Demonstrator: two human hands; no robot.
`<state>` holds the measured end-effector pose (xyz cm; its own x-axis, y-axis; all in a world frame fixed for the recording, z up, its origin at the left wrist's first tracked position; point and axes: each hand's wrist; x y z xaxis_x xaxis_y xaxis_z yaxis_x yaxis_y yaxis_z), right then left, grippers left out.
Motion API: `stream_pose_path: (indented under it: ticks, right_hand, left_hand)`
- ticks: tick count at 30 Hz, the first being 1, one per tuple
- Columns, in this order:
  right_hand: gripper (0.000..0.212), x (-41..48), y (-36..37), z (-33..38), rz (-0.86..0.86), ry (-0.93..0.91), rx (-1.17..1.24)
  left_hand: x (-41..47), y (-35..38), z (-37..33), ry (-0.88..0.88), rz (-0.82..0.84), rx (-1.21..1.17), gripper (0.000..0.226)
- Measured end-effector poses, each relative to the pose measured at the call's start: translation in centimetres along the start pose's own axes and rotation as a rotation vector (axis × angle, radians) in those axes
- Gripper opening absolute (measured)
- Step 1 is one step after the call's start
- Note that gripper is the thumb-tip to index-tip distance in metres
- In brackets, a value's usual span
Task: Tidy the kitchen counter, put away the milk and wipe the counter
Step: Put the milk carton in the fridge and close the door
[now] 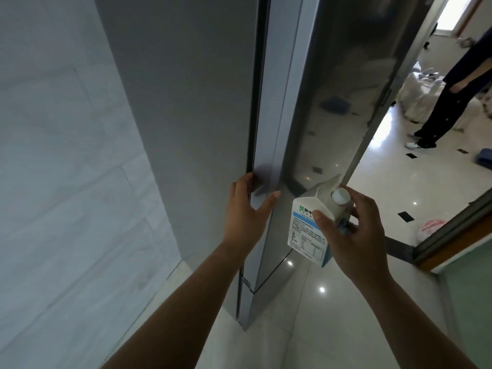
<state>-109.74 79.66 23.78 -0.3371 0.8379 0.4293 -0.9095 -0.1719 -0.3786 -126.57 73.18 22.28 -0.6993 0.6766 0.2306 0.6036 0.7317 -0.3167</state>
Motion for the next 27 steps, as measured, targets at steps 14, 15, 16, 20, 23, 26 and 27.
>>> stream_pose_path:
  ticks: [14, 15, 16, 20, 23, 26, 27]
  right_hand:
    - [0.072, -2.4, -1.4, -1.3, -0.048, 0.056, 0.007]
    - [0.071, -2.5, -1.7, -1.5, -0.048, 0.059, 0.013]
    - [0.07, -2.6, -1.9, -1.6, -0.048, 0.059, 0.016]
    - [0.079, -2.9, -3.0, -2.2, -0.032, 0.046, 0.024]
    - [0.087, -2.8, -3.8, -2.6, -0.014, 0.053, 0.044]
    - [0.083, -3.2, -5.6, -3.0, -0.025, 0.043, 0.047]
    - [0.079, -3.5, -6.4, -3.1, -0.034, 0.045, 0.048]
  left_hand:
    - [-0.2, -0.2, -0.4, -0.012, -0.01, 0.0, 0.056]
    - [-0.2, -0.2, -0.5, -0.018, -0.012, -0.004, 0.056]
    - [-0.3, -0.2, -0.6, -0.023, -0.018, -0.004, 0.056]
    - [-0.8, 0.3, -0.9, -0.042, -0.032, 0.021, 0.057]
    - [-2.2, 1.4, -1.2, -0.032, 0.002, 0.036, 0.054]
    - [-4.0, 2.7, -2.2, 0.012, 0.096, 0.054, 0.043]
    - [-4.6, 3.2, -2.5, 0.037, 0.143, 0.065, 0.042]
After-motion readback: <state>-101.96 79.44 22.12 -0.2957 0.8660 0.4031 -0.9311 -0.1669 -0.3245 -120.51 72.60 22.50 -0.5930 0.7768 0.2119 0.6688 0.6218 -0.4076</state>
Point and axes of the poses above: each hand's wrist, its own x-axis towards the middle knuckle, its own y-axis out of the palm, z = x × y, and after that the axes turned 3 degrees about x, right-handed
